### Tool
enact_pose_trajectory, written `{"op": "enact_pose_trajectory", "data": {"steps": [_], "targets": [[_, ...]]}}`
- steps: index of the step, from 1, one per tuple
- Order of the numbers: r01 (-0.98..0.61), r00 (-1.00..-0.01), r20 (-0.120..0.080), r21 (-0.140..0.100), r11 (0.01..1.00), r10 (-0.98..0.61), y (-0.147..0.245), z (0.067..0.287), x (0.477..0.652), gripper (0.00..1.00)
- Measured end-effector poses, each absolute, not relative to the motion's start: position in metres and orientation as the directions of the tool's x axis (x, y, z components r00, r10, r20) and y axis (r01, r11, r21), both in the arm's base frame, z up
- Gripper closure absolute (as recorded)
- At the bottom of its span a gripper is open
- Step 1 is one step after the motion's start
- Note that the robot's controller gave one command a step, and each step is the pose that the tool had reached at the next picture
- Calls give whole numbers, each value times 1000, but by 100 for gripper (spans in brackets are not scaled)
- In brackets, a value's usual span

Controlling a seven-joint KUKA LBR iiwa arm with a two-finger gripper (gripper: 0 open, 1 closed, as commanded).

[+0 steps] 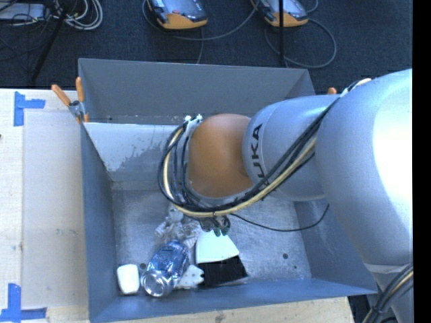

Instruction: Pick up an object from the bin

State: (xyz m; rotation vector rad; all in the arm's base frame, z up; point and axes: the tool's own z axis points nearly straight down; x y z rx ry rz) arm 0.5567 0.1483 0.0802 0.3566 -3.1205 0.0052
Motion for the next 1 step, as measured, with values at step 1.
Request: {"op": "enact_pose_trajectory", "data": {"steps": [1], "targets": [[-236,-972,0,0,972,-236,152,98,567,100]]}}
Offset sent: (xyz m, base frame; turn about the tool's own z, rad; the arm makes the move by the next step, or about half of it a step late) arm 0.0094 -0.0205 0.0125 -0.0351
